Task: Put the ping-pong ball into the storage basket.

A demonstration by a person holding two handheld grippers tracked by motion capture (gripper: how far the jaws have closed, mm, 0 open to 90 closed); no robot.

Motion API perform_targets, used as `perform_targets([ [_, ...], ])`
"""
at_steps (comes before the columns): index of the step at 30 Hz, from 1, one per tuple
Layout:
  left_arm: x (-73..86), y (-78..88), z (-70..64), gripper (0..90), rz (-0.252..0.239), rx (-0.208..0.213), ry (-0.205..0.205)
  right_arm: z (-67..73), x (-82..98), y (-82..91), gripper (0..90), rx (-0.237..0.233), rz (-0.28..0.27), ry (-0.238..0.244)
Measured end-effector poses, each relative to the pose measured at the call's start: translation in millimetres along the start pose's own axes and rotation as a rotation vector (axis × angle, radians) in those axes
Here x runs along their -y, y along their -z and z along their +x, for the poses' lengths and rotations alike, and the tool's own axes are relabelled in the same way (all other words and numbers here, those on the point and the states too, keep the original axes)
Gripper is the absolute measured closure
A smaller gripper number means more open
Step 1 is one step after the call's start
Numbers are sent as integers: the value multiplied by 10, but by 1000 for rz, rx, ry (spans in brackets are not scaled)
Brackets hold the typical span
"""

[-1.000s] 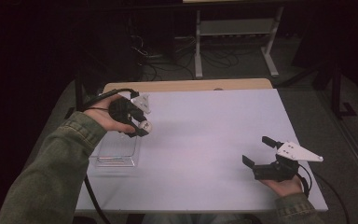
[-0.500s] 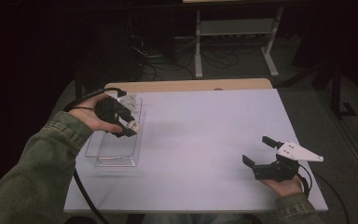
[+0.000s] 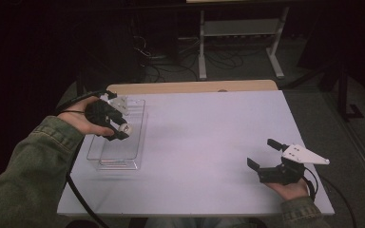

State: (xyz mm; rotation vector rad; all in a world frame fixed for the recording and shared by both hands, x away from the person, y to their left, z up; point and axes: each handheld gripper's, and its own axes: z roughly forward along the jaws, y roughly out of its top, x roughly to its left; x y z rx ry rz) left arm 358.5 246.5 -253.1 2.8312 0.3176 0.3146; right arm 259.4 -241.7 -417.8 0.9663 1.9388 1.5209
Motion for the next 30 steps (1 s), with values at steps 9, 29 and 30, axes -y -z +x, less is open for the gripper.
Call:
perform_targets([
  [9, 102, 27, 1, 506, 7, -3, 9, 1, 0, 1, 0, 1, 0, -1],
  [29, 144, 31, -13, 506, 29, 13, -3, 3, 1, -2, 0, 1, 4, 1],
  [30, 144, 31, -13, 506, 29, 13, -3, 3, 1, -2, 0, 1, 4, 1],
])
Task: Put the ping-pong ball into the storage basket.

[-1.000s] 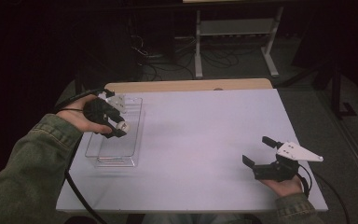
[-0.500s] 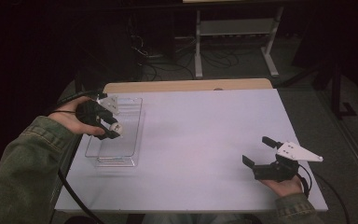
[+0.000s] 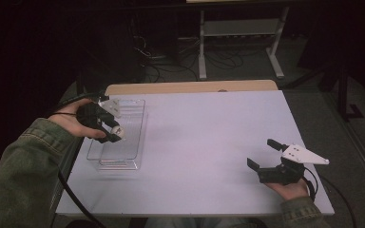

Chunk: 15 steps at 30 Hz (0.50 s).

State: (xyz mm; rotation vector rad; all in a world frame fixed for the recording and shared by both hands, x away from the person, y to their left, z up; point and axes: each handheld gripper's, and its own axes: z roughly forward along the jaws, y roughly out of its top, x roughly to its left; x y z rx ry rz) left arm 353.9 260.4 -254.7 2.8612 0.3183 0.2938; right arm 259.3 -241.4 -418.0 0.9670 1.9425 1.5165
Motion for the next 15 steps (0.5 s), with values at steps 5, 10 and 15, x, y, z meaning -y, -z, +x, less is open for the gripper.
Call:
perform_targets([
  [5, -37, -43, 8, 506, 26, 23, -22, 0, 0, 0, 0, -1, 0, 1],
  [10, -79, -79, 18, 506, 56, 29, -38, 4, 1, -4, 0, -4, 3, 2],
  [15, -99, -109, 43, 506, 75, 42, -56, 4, 2, -3, 0, -5, 3, 3],
])
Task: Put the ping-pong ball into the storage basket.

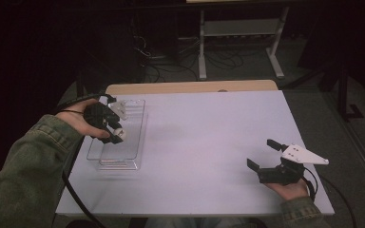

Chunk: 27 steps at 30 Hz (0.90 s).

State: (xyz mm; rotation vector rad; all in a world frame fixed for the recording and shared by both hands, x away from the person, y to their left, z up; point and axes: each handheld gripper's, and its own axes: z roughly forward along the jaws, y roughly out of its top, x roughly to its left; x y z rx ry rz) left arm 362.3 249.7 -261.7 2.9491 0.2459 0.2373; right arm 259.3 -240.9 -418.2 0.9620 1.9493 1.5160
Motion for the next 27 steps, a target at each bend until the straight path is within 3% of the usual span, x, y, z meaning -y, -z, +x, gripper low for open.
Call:
perform_targets([
  [7, -22, -61, 17, 506, 47, 31, -29, 6, 2, -7, 0, -7, 1, 7],
  [27, -100, -189, 48, 506, 77, 75, -45, 1, 0, 10, 0, -6, -5, 6],
])
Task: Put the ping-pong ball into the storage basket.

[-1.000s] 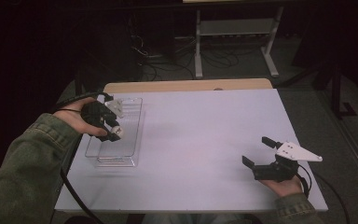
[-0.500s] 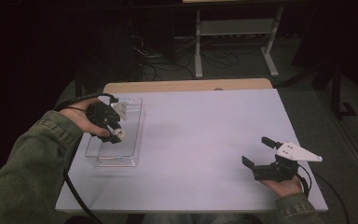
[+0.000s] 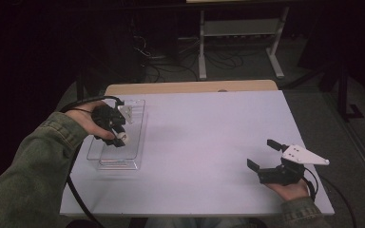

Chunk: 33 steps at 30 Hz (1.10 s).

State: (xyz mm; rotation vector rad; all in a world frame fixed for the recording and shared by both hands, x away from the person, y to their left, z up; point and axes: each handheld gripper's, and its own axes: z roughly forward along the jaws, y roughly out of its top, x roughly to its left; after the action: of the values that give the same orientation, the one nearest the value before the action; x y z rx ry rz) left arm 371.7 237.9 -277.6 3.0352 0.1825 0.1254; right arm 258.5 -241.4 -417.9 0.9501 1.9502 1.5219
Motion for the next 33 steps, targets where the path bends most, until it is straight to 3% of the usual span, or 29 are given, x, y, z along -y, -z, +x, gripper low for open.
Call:
perform_targets([
  [33, -18, -313, -13, 506, -13, 62, 3, -2, 6, 2, 0, 3, 7, -2],
])
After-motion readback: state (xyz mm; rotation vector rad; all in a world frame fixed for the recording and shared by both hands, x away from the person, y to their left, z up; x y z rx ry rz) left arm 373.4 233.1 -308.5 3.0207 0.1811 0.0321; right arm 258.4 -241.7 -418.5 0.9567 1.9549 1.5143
